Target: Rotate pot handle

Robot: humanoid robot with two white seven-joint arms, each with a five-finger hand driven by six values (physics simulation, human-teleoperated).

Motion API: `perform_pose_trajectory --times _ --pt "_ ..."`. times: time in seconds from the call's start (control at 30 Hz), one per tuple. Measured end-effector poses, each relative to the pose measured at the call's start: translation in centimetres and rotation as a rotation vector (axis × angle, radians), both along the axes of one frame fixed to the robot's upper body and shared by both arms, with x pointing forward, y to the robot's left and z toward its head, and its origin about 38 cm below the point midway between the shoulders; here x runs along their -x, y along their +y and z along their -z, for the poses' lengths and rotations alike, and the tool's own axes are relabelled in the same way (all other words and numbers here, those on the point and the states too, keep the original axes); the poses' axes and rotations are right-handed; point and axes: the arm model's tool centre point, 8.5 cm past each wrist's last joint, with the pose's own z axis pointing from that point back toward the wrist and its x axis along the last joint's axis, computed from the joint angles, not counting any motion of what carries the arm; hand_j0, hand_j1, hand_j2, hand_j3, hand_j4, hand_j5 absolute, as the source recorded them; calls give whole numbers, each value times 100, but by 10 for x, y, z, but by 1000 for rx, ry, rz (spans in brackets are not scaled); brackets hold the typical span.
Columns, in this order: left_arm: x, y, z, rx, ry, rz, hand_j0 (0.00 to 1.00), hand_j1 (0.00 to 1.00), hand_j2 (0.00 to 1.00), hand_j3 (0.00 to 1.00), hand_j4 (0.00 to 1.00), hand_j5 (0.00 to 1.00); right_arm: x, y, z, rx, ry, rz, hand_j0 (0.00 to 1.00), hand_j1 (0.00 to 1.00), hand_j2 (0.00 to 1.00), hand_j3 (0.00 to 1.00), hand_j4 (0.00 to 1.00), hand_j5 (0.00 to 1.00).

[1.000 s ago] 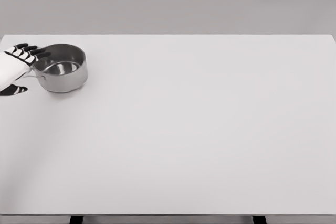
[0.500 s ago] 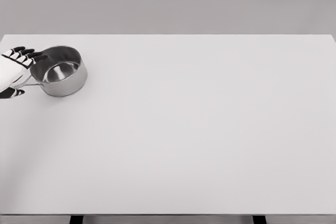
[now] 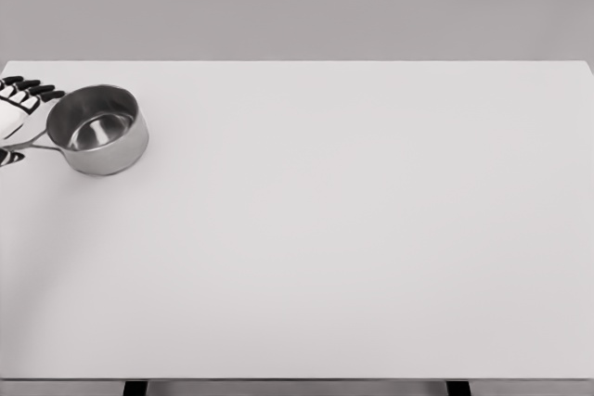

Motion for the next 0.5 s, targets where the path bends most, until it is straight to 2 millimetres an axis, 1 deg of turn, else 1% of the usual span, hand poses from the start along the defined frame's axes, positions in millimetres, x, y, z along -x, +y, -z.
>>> perform_pose_trajectory --times 0.2,0.33,0.5 --pt "-8 2 -5 -21 -13 -12 100 100 100 100 100 100 0 0 0 0 0 0 100 100 100 100 100 100" --pt "-10 8 -2 -27 -2 -32 100 100 100 100 100 100 0 0 0 0 0 0 100 100 100 100 100 100" --pt "-17 12 -4 -39 -4 -50 100 100 100 100 100 100 0 0 0 0 0 0 100 100 100 100 100 100"
